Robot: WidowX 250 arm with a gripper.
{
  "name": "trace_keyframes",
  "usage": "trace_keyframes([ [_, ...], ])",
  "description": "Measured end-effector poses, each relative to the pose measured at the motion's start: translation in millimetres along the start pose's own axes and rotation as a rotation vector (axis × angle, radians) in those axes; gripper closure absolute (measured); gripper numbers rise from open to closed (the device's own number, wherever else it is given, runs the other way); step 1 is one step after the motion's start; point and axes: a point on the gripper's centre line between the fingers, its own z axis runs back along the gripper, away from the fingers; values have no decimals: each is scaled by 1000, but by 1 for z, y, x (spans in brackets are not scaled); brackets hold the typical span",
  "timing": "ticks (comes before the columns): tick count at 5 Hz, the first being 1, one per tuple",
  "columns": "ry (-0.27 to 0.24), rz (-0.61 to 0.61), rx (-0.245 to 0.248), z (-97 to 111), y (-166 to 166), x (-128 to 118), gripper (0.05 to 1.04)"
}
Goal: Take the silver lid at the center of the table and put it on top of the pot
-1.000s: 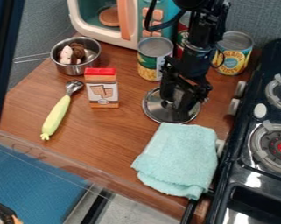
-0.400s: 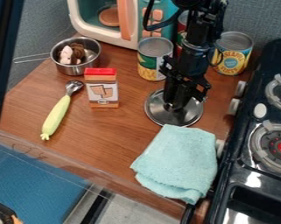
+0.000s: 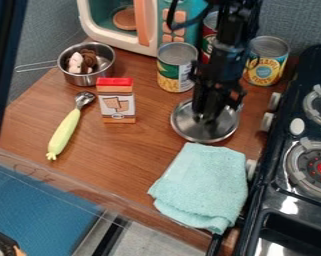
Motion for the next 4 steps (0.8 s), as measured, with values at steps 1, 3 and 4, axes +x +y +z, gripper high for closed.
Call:
trace_keyframes([
  [1, -69, -3, 10, 43, -1, -3, 815],
  [3, -170, 69, 52, 116, 10, -25, 815],
  [4, -169, 135, 6, 128, 37, -40, 815],
])
